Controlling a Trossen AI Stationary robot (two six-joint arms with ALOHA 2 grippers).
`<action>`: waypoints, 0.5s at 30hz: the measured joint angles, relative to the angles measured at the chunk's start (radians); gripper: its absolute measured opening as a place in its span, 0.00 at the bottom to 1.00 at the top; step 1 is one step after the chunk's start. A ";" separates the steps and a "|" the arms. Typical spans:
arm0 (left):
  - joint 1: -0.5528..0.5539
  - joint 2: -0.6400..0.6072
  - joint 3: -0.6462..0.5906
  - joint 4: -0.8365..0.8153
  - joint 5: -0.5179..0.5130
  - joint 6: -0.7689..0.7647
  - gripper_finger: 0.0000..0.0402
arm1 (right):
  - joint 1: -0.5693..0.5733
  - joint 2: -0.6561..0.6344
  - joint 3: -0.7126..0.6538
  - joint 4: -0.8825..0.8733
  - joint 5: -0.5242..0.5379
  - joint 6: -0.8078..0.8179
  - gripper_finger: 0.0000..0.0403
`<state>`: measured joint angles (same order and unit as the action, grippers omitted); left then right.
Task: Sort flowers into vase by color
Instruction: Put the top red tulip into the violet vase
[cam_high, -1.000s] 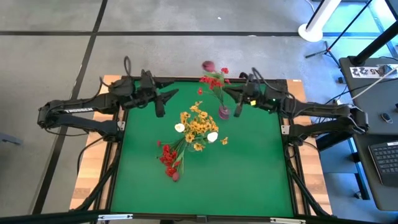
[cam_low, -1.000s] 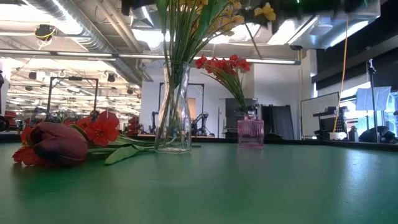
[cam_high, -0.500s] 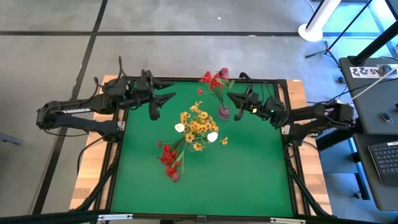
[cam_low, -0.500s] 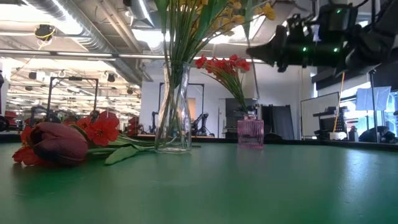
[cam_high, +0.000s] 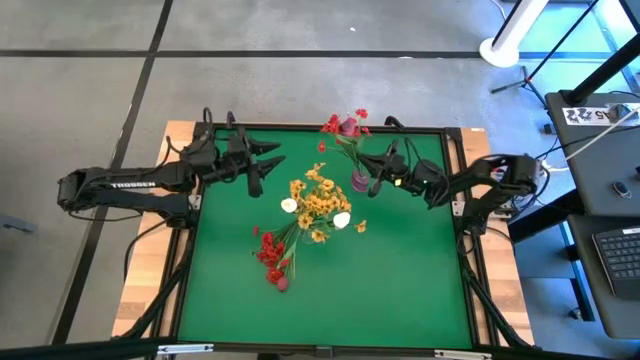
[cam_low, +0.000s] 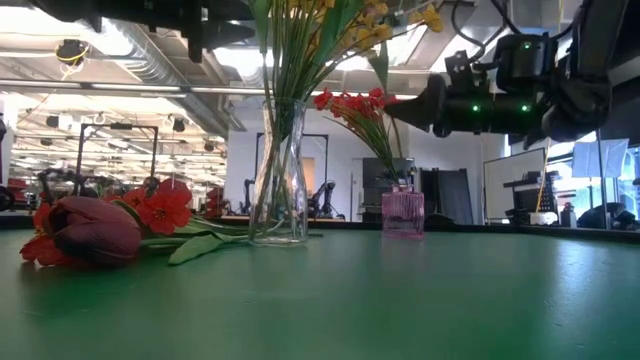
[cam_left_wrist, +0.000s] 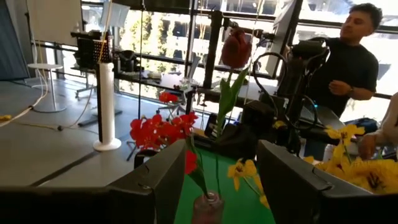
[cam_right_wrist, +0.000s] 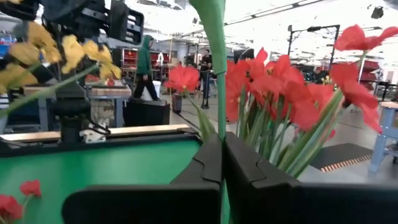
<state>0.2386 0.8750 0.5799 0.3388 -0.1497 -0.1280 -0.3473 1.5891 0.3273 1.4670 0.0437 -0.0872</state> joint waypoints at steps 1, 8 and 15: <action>0.000 0.000 -0.001 0.004 -0.004 0.000 0.48 | 0.000 0.006 0.003 0.000 0.008 -0.001 0.00; 0.000 -0.001 -0.001 0.008 -0.005 0.000 0.48 | -0.001 0.014 0.041 0.003 0.016 -0.029 0.00; 0.000 -0.001 -0.002 0.006 -0.006 0.000 0.48 | -0.002 0.014 0.058 -0.033 0.016 -0.057 0.00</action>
<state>0.2382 0.8745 0.5781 0.3444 -0.1555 -0.1284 -0.3492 1.6028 0.3851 1.4344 0.0602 -0.1445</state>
